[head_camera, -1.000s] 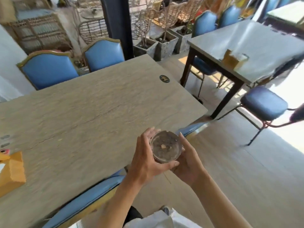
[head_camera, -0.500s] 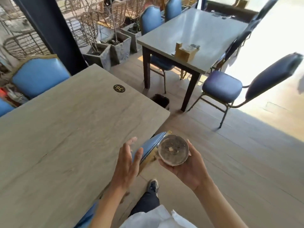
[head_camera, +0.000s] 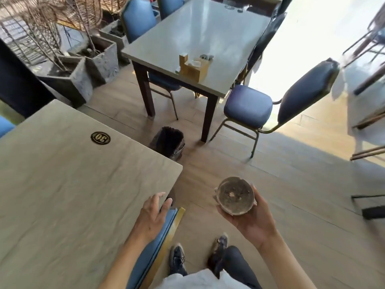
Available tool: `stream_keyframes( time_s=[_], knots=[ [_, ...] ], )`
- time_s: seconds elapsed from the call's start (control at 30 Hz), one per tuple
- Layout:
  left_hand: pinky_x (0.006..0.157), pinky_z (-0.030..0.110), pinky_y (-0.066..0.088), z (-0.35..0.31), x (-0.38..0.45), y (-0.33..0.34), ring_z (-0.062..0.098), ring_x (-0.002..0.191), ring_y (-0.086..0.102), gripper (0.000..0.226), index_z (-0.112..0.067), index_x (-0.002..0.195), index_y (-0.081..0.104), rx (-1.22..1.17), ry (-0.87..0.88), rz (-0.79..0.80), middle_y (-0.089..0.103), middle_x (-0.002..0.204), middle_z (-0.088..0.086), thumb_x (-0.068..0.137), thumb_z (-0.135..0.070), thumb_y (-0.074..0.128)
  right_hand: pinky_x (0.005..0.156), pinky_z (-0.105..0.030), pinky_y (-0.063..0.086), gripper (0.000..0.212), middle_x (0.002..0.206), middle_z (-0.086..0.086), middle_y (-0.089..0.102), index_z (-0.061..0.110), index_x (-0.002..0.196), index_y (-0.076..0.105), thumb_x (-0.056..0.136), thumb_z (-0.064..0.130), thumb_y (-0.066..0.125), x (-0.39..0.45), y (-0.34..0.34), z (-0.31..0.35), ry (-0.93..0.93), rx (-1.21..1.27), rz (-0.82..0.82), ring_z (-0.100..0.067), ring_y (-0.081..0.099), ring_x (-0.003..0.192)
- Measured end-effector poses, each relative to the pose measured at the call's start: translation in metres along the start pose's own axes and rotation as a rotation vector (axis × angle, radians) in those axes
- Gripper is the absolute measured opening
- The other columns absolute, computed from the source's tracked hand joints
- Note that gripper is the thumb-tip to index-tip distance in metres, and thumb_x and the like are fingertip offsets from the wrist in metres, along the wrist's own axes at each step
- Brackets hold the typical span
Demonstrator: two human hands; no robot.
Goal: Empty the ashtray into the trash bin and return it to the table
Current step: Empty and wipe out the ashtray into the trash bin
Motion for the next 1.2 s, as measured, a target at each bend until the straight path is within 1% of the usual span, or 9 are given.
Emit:
stream_keyframes(
  time_s=[0.1, 0.3, 0.53, 0.73, 0.93, 1.0, 1.1, 1.13, 1.2],
  knots=[
    [0.109, 0.026, 0.034, -0.027, 0.042, 0.013, 0.015, 0.134, 0.044, 0.062, -0.02, 0.141, 0.045, 0.069, 0.003, 0.037, 0.049, 0.143, -0.002, 0.096, -0.061, 0.033, 0.101, -0.059, 0.051, 0.067, 0.149, -0.029, 0.058, 0.009, 0.15, 0.054, 0.097, 0.05, 0.058, 0.027, -0.002, 0.035, 0.003, 0.011, -0.032, -0.05, 0.058, 0.134],
    [0.112, 0.032, 0.036, -0.08, 0.119, 0.047, 0.017, 0.133, 0.045, 0.055, -0.02, 0.139, 0.046, 0.1, 0.001, 0.003, 0.05, 0.142, -0.001, 0.098, -0.055, 0.04, 0.106, -0.057, 0.048, 0.068, 0.15, -0.03, 0.056, 0.007, 0.151, 0.052, 0.104, 0.055, 0.048, 0.088, -0.002, 0.114, 0.086, -0.01, -0.035, -0.049, 0.057, 0.136],
    [0.108, 0.033, 0.04, -0.149, 0.185, 0.082, 0.017, 0.13, 0.048, 0.055, -0.019, 0.137, 0.048, 0.028, -0.058, -0.053, 0.051, 0.137, -0.001, 0.096, -0.055, 0.044, 0.102, -0.058, 0.054, 0.064, 0.148, -0.027, 0.06, 0.01, 0.15, 0.054, 0.103, 0.053, 0.051, 0.147, 0.019, 0.203, 0.162, -0.082, 0.027, -0.047, 0.053, 0.141],
    [0.107, 0.03, 0.04, -0.159, 0.219, 0.081, 0.016, 0.131, 0.047, 0.057, -0.02, 0.14, 0.046, -0.002, -0.165, -0.071, 0.048, 0.14, -0.001, 0.096, -0.056, 0.044, 0.114, -0.059, 0.042, 0.064, 0.152, -0.026, 0.056, 0.012, 0.152, 0.052, 0.102, 0.052, 0.053, 0.199, 0.055, 0.24, 0.25, -0.167, 0.038, -0.046, 0.05, 0.144],
    [0.105, 0.029, 0.038, -0.136, 0.26, 0.054, 0.015, 0.132, 0.046, 0.054, -0.022, 0.138, 0.046, -0.031, -0.247, -0.132, 0.048, 0.139, -0.003, 0.096, -0.055, 0.047, 0.122, -0.059, 0.034, 0.059, 0.15, -0.027, 0.058, 0.011, 0.145, 0.058, 0.101, 0.05, 0.055, 0.257, 0.104, 0.25, 0.317, -0.23, 0.05, -0.046, 0.05, 0.143],
    [0.103, 0.028, 0.039, -0.126, 0.277, 0.042, 0.013, 0.131, 0.046, 0.053, -0.024, 0.138, 0.045, -0.047, -0.281, -0.156, 0.047, 0.14, -0.004, 0.096, -0.056, 0.047, 0.12, -0.058, 0.037, 0.055, 0.151, -0.026, 0.057, 0.011, 0.14, 0.063, 0.1, 0.049, 0.056, 0.275, 0.126, 0.25, 0.338, -0.259, 0.06, -0.045, 0.049, 0.144],
    [0.097, 0.024, 0.041, -0.113, 0.302, 0.026, 0.012, 0.129, 0.048, 0.05, -0.024, 0.137, 0.045, -0.093, -0.318, -0.191, 0.048, 0.139, -0.004, 0.097, -0.053, 0.048, 0.1, -0.058, 0.054, 0.048, 0.15, -0.024, 0.059, 0.011, 0.127, 0.074, 0.1, 0.048, 0.057, 0.304, 0.158, 0.251, 0.386, -0.295, 0.093, -0.045, 0.05, 0.144],
    [0.095, 0.023, 0.04, -0.108, 0.311, 0.021, 0.012, 0.129, 0.049, 0.049, -0.023, 0.137, 0.045, -0.115, -0.33, -0.197, 0.048, 0.14, -0.003, 0.097, -0.052, 0.049, 0.095, -0.058, 0.056, 0.05, 0.15, -0.024, 0.059, 0.011, 0.131, 0.072, 0.1, 0.048, 0.058, 0.313, 0.168, 0.251, 0.4, -0.312, 0.105, -0.045, 0.05, 0.144],
    [0.095, 0.022, 0.04, -0.097, 0.33, 0.014, 0.013, 0.129, 0.049, 0.048, -0.022, 0.136, 0.046, -0.169, -0.357, -0.184, 0.048, 0.141, -0.001, 0.097, -0.049, 0.05, 0.095, -0.057, 0.057, 0.057, 0.152, -0.025, 0.057, 0.011, 0.143, 0.062, 0.099, 0.048, 0.058, 0.334, 0.186, 0.253, 0.432, -0.351, 0.125, -0.045, 0.049, 0.145]
  ],
)
Point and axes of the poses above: each hand's wrist, its own x-axis towards the middle knuckle, its own y-axis out of the palm, z = x × y, the point moved 4 cm from there along x, towards the middle knuckle
